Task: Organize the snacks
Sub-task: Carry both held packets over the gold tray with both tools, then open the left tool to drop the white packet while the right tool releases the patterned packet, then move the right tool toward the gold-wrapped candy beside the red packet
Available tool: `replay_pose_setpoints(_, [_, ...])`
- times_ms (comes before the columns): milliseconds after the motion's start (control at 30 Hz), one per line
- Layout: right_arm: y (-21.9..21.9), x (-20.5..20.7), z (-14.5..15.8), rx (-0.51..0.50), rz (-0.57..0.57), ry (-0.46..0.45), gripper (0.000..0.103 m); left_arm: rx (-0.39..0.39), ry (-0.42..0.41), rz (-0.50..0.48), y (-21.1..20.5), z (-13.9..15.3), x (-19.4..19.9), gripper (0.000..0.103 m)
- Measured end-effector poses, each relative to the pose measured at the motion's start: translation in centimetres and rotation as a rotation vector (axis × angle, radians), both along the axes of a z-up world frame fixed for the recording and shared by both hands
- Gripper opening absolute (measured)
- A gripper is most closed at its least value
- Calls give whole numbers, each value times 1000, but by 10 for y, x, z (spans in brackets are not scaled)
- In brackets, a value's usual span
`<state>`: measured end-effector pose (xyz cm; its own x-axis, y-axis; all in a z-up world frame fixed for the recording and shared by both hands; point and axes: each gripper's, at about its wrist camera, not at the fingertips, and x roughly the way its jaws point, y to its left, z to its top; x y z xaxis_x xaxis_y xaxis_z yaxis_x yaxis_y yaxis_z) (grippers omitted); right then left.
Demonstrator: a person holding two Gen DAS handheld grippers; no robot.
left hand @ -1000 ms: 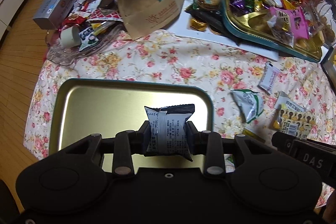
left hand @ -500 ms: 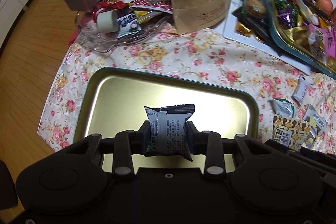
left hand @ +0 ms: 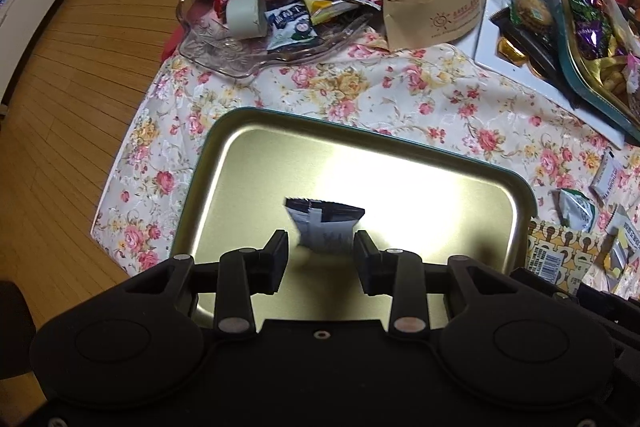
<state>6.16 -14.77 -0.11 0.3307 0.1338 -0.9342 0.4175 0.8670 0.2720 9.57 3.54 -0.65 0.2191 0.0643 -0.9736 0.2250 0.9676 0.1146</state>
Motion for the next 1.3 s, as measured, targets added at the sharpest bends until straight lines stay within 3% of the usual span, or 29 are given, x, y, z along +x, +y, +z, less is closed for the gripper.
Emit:
replay_pose_setpoints(333, [11, 4, 1, 10, 44, -16, 32, 0, 28, 48, 11, -4, 7, 45])
replay_pose_setpoints(667, [23, 6, 12, 37, 88, -74, 43, 3, 36, 73, 18, -4, 9, 45])
replay_pose_setpoints(1300, [-4, 0, 1, 0, -20, -2, 43, -23, 53, 2, -5, -4, 0, 44])
